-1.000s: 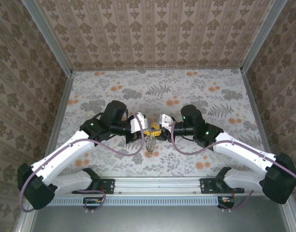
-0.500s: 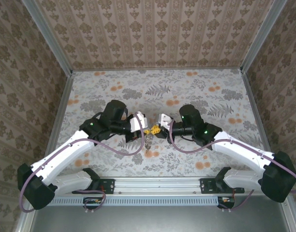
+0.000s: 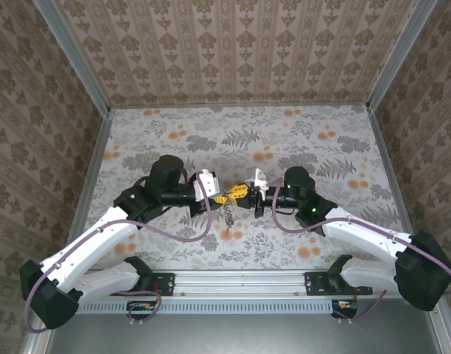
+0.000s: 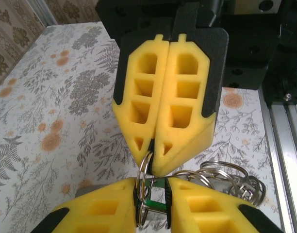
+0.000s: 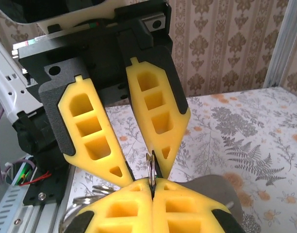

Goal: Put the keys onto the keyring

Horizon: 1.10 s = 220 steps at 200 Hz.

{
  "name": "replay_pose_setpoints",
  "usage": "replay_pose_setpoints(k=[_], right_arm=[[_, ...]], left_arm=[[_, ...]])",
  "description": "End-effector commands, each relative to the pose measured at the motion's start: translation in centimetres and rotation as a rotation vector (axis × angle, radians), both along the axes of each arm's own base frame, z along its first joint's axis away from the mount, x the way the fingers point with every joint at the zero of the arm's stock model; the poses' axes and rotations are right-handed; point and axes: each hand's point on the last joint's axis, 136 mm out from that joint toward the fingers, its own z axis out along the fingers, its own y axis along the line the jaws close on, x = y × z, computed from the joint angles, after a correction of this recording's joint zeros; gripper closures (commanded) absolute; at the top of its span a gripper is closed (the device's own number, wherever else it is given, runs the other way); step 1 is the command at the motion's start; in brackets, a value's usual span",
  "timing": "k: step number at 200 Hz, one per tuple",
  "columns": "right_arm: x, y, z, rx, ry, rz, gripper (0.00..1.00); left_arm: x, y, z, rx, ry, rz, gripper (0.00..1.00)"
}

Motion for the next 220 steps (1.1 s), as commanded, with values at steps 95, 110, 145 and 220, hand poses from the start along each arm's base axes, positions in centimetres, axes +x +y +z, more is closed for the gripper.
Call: replay_pose_setpoints(k=[95, 110, 145, 220], right_arm=[[-2.1, -1.1, 0.4, -0.148, -0.271, 0.092, 0.73], [-2.3, -1.6, -0.2, -0.238, -0.306, 0.107, 0.65], [-2.2, -1.7, -0.7, -0.328, -0.308, 0.13, 0.62], [-0.3, 0.3, -0.1, -0.296, -0.193, 0.069, 0.63]], left_arm=[[-0.2, 0.2, 0.6, 0.004, 0.0, -0.021, 1.0], [0.0, 0.5, 0.2, 0.046, 0.004, -0.006, 1.0], [0.2, 0.6, 0.1, 0.068, 0.002, 0.0, 1.0], [0.2, -0.1, 0.3, 0.058, 0.016, -0.018, 1.0]])
